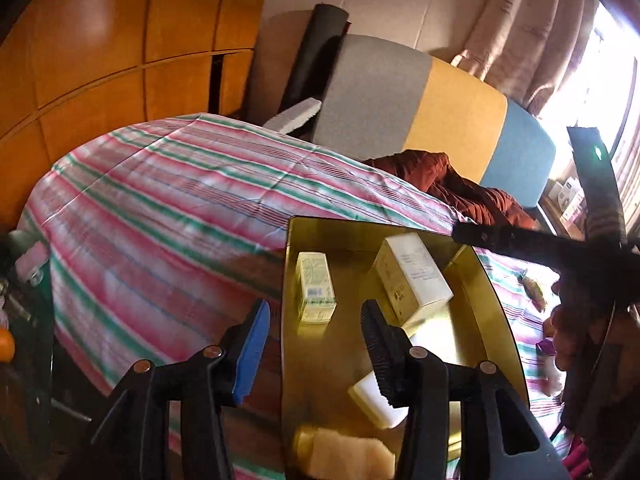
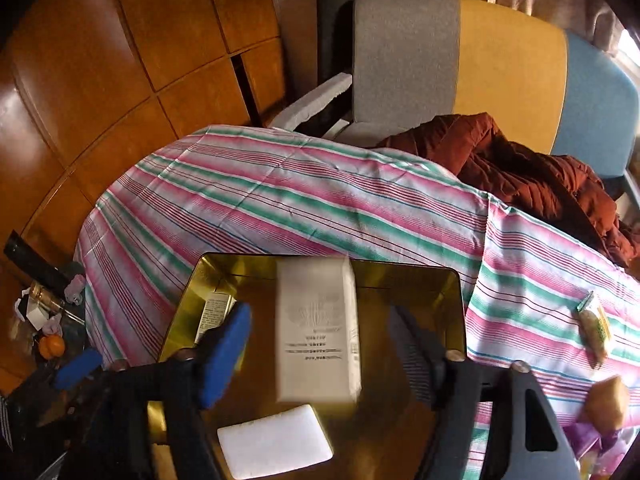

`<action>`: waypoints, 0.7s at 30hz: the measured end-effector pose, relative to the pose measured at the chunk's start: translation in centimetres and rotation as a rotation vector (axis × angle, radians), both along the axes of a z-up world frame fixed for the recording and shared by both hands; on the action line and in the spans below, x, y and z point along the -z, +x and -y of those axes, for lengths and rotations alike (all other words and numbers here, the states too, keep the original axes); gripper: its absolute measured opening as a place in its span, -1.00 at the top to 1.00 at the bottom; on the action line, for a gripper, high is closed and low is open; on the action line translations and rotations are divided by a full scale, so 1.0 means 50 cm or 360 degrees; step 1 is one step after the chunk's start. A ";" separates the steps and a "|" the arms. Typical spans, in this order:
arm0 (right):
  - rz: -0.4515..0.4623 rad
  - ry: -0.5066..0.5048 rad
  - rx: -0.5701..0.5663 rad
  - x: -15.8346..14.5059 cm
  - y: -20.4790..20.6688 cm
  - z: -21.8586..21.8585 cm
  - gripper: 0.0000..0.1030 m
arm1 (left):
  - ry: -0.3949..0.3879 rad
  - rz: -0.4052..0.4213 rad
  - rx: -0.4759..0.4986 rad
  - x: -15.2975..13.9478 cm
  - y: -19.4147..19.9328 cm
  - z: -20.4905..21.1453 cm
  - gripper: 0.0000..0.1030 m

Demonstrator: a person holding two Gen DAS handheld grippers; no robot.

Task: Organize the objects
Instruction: 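Lower both boxes into the gold tray and open both tools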

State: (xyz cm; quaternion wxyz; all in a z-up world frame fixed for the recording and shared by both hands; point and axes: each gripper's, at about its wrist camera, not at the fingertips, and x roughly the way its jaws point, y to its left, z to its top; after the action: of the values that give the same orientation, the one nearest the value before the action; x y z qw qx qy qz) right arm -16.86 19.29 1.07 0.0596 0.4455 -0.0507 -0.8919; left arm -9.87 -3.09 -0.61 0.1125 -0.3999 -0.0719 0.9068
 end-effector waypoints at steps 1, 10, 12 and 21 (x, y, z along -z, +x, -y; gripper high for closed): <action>0.0004 -0.0002 -0.0004 0.001 0.005 0.001 -0.50 | 0.0001 -0.0005 -0.0019 0.000 0.008 0.004 0.07; -0.0038 0.0056 0.0009 0.020 0.111 0.010 -0.79 | -0.0084 -0.0098 -0.0181 -0.009 0.058 0.002 0.07; -0.0077 0.0116 0.0013 0.024 0.137 0.020 -0.81 | -0.0107 -0.0114 -0.0199 -0.012 0.068 -0.004 0.07; -0.0260 0.0265 0.0091 0.024 0.238 0.026 -0.99 | -0.0262 -0.0177 -0.0211 -0.023 0.112 -0.039 0.06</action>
State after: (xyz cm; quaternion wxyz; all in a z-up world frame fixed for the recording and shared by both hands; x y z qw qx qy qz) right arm -4.98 18.00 -0.11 0.0009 0.3730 0.0161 -0.9277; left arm -4.25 -1.12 0.53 0.0228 -0.3511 -0.0172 0.9359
